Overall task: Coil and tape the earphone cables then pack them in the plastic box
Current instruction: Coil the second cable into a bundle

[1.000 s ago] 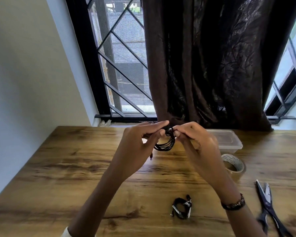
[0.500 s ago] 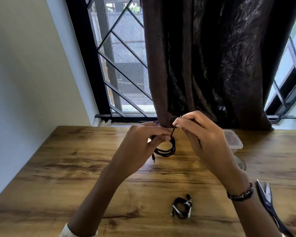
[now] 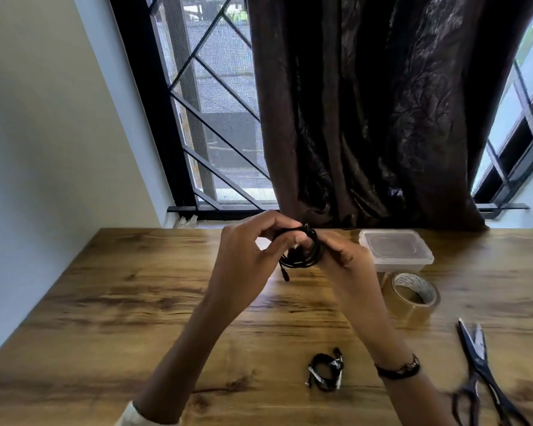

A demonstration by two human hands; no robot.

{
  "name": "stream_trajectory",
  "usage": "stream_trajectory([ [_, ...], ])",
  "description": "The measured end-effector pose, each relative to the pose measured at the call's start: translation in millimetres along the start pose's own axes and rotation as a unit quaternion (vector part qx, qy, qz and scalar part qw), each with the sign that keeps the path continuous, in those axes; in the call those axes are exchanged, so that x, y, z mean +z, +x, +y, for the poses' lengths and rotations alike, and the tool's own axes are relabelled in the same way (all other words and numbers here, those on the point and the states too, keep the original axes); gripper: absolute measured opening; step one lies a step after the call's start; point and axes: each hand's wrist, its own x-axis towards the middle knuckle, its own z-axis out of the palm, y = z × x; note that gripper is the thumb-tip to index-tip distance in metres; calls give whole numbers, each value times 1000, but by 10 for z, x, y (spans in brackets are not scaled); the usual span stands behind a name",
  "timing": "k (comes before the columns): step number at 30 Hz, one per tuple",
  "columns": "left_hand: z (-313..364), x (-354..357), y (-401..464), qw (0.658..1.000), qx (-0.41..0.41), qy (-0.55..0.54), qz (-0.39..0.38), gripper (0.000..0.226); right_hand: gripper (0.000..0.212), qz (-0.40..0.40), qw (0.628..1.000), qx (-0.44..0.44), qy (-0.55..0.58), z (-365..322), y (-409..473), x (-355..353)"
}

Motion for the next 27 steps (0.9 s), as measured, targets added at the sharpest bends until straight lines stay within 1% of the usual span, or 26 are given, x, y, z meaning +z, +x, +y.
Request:
stream_trajectory([
  [2,1,-14,9,999,17,29,-6,5,26,26,990,67,125,-56,-4,-15],
  [3,-1,-20,11,999,23,39,-10,5,27,36,981,94,164,-86,-6,-23],
  [5,-1,-22,11,998,36,50,-14,5,28,43,970,136,198,-129,-16,-27],
  [8,8,-8,9,997,56,53,-17,6,21,32,944,196,265,-150,-36,-6],
  [10,9,-1,4,996,66,56,-14,8,19,25,907,246,341,-163,-47,5],
  [13,11,3,-18,994,80,70,-12,10,21,12,843,310,441,-184,-63,-7],
  [15,19,10,-43,991,96,91,-7,11,23,-6,816,326,477,-197,-77,-3],
  [16,26,17,-58,990,103,101,-4,12,23,-9,809,330,487,-199,-83,5],
  [18,42,38,-92,987,112,118,5,12,23,-10,811,327,485,-198,-91,13],
  [22,68,67,-154,981,120,149,34,14,29,-13,840,333,428,-200,-116,-5],
  [27,77,100,-185,977,137,156,41,21,21,-10,840,320,438,-253,-150,-54],
])
